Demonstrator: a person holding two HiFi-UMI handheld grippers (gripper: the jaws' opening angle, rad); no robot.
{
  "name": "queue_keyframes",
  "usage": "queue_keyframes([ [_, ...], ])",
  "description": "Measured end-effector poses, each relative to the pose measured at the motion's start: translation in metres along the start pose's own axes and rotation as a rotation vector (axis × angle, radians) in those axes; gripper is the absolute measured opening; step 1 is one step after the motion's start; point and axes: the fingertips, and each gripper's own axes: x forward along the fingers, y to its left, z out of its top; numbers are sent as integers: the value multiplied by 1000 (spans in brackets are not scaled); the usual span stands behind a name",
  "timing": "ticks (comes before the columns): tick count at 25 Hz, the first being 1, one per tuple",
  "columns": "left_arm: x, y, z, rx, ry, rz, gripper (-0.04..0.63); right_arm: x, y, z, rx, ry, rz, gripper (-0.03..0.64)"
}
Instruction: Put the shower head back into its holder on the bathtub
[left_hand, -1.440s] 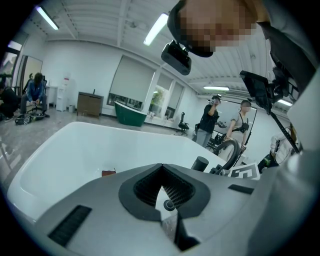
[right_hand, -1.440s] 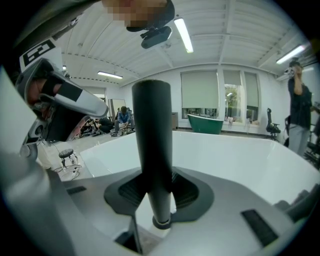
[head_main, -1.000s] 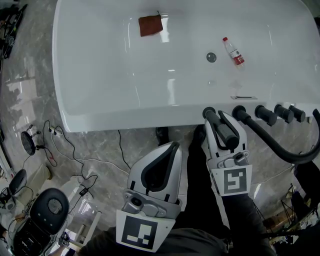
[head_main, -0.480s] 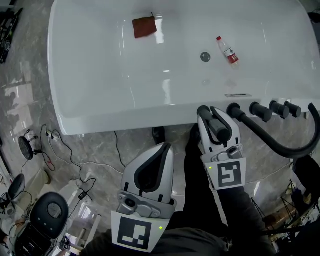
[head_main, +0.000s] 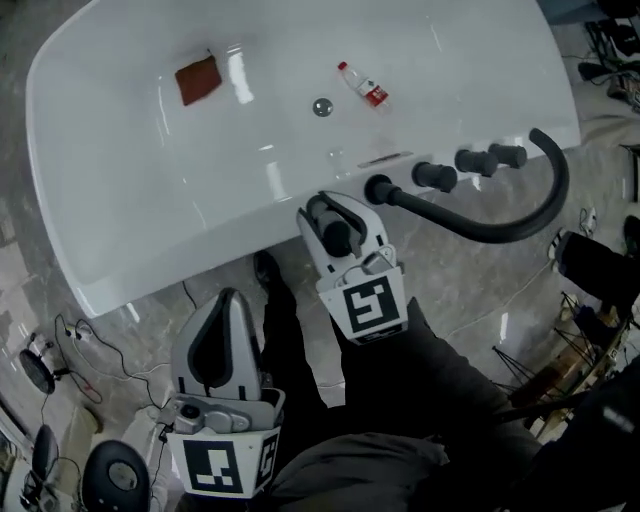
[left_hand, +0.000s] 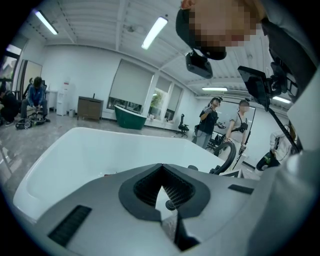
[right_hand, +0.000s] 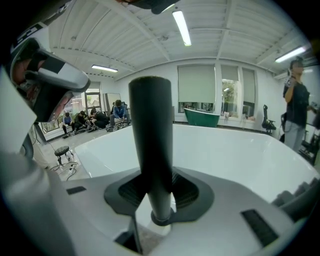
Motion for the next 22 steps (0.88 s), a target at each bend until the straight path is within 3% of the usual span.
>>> queue_keyframes([
  [4, -8, -8, 3, 14, 7, 23, 5, 4, -1, 7, 15, -63, 16, 133],
  [18, -33, -38, 17, 23, -16, -12, 5, -11, -1, 3, 7, -46, 48, 137],
  [22, -39, -42, 15, 24, -22, -3, 5, -13, 4, 3, 2, -59, 79, 208],
])
